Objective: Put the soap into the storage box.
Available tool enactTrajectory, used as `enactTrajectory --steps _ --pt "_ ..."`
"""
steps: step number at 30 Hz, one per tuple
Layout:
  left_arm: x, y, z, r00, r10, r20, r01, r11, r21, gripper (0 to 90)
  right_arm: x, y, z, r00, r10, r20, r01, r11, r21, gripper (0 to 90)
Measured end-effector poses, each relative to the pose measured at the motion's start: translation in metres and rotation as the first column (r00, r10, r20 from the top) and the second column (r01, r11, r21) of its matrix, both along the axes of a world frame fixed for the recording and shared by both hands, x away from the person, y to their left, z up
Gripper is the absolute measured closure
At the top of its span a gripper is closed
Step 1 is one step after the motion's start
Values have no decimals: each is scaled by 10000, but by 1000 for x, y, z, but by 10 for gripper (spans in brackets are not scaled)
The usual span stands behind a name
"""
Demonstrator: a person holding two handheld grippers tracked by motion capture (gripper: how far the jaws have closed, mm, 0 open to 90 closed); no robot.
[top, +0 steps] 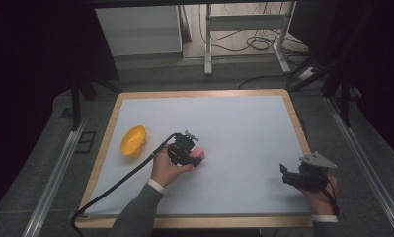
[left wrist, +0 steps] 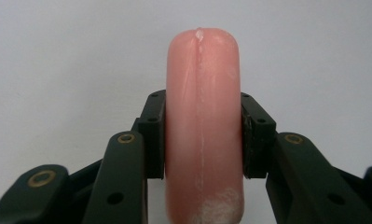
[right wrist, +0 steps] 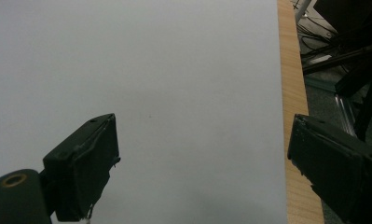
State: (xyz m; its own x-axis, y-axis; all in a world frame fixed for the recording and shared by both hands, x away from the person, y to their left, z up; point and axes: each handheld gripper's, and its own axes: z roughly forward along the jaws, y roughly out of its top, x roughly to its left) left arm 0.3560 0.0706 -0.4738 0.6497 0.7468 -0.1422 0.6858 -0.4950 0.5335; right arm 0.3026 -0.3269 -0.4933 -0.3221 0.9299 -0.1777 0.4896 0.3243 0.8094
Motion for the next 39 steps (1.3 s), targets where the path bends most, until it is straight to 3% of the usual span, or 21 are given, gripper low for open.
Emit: enactTrajectory --steps 18,39 --pt "-4 23 25 9976 356 597 -341 9991 -263 600 0 -1 0 10000 -49 -11 49 10000 10 86" --pt "-4 58 32 9908 1020 891 -990 9944 -369 601 0 -4 0 9999 -105 2 105 9999 27 86"
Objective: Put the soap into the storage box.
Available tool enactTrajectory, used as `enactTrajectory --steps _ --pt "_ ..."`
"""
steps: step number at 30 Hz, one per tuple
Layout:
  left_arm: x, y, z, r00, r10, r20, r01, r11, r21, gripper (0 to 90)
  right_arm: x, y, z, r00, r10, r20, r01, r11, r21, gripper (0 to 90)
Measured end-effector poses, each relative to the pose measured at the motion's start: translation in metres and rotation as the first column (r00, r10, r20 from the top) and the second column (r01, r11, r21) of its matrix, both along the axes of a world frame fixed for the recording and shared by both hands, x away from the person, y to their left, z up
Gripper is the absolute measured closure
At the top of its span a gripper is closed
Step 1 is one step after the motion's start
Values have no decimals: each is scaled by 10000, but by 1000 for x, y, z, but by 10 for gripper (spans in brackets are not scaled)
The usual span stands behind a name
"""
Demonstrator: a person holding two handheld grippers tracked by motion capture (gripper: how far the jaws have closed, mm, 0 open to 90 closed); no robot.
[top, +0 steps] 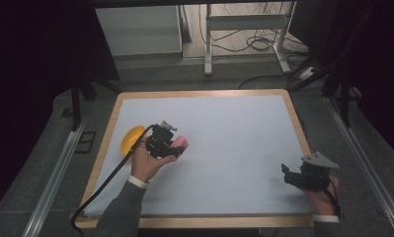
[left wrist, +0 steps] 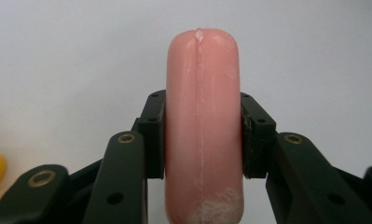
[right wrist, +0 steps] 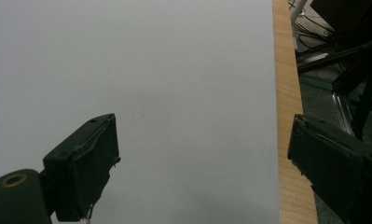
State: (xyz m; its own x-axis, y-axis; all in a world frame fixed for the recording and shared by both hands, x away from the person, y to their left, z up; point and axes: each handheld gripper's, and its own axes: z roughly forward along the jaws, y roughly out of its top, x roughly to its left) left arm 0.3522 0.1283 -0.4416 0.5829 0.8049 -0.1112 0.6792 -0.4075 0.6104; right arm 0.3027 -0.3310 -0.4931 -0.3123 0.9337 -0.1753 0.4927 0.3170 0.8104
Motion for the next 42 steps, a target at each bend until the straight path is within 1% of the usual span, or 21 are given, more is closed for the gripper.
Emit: enactTrajectory --steps 5,12,27,30,35,38,40,42 --pt "0 8 4 9998 147 130 -146 9999 -21 600 0 0 0 10000 -9 -4 9 10000 12 85" --pt "1 17 7 9992 366 185 -365 9993 -77 600 1 0 -1 10000 -7 -40 7 10000 -23 85" --pt "0 38 14 9965 775 308 -774 9970 -43 600 0 0 0 10000 6 -14 -6 10000 3 85" --pt "-1 41 16 9950 890 445 -886 9960 -113 601 0 0 0 10000 -1 -17 1 10000 0 86" --pt "0 48 18 9941 1021 363 -1018 9947 -120 601 0 0 -1 10000 13 -26 -13 10000 -2 85" --pt "1 51 19 9933 1086 401 -1084 9941 -74 601 0 0 0 10000 9 -23 -9 10000 -8 86" --pt "1 53 20 9926 1130 441 -1126 9936 -113 600 0 0 0 10000 4 -20 -4 10000 3 86" --pt "2 54 20 9925 1154 404 -1151 9933 -107 601 0 0 0 10000 -5 -24 5 10000 2 86"
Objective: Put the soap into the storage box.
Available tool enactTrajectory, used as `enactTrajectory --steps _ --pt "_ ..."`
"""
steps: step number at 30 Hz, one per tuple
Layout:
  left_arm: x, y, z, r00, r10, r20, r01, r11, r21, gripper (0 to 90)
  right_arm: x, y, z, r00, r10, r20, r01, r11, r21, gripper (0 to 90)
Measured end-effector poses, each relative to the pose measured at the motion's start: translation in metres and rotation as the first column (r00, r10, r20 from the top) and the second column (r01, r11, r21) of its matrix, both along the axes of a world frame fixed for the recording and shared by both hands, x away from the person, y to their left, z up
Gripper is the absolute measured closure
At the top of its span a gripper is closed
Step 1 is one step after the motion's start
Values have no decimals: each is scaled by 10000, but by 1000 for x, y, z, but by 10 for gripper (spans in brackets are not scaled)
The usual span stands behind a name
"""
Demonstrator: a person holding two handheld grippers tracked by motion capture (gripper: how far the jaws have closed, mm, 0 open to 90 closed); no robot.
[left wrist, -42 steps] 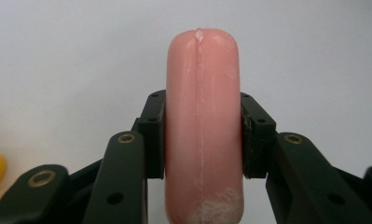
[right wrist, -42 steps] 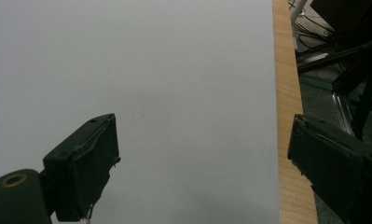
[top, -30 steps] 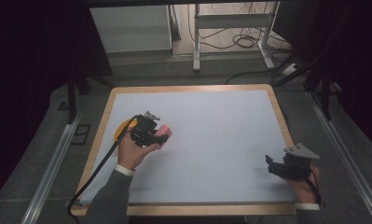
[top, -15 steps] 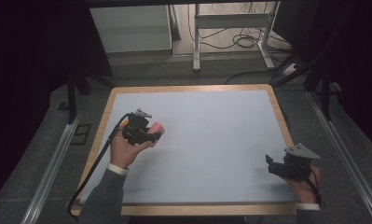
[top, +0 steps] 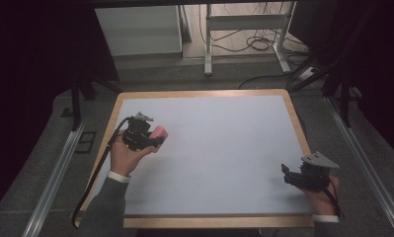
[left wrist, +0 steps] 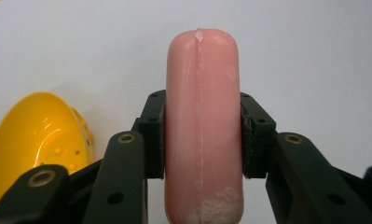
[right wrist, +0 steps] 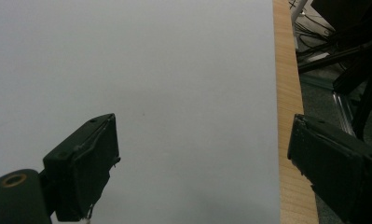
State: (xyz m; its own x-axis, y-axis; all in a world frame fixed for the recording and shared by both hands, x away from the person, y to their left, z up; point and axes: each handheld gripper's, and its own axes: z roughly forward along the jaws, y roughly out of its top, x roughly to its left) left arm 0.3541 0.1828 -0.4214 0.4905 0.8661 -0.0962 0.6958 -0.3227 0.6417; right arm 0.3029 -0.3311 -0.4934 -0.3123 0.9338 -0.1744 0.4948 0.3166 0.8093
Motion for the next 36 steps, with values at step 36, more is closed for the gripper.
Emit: enactTrajectory --steps 36 --pt "7 54 -3 9925 1222 -81 -1221 9924 177 601 0 -2 1 10000 -54 5 54 10000 12 86"
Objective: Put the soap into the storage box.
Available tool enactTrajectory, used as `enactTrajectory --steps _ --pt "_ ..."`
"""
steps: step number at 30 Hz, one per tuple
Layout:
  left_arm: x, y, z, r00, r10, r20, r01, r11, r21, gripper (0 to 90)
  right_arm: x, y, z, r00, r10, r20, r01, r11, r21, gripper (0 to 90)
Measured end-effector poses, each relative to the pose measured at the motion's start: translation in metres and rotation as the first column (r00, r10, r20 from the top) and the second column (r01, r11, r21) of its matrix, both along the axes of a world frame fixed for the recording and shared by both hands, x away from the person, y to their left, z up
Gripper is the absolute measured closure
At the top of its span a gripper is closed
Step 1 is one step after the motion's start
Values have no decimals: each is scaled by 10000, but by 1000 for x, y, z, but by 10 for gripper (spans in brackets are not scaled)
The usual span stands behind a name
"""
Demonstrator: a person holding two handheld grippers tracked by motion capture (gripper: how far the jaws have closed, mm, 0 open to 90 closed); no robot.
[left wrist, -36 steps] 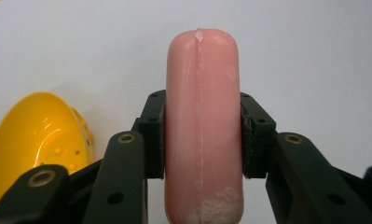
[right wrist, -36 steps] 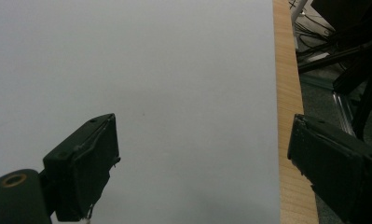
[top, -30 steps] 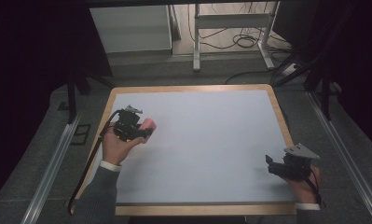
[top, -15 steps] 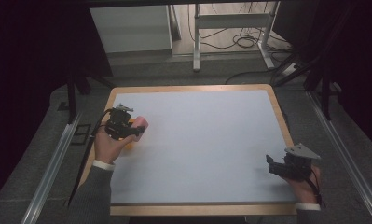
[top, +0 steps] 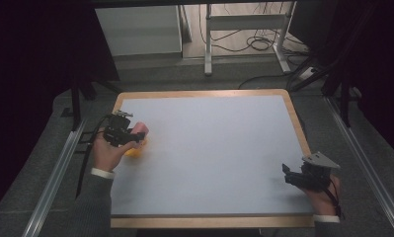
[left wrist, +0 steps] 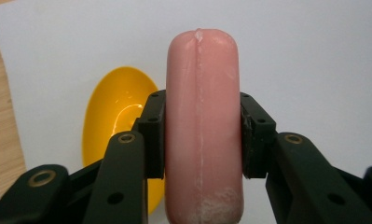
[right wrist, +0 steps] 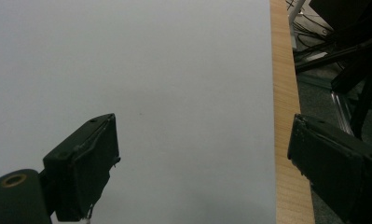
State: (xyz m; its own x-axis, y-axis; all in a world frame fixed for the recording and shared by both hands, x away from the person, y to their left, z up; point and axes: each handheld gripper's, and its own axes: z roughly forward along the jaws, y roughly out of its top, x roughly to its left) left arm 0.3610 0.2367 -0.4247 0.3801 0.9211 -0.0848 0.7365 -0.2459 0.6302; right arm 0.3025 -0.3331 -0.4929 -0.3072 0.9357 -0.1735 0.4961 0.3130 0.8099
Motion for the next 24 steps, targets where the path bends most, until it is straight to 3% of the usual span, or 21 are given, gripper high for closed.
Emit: enactTrajectory --steps 24 --pt "12 23 -12 9976 654 -245 -656 9978 -35 601 0 0 -1 10000 -25 -22 25 10000 -28 86"
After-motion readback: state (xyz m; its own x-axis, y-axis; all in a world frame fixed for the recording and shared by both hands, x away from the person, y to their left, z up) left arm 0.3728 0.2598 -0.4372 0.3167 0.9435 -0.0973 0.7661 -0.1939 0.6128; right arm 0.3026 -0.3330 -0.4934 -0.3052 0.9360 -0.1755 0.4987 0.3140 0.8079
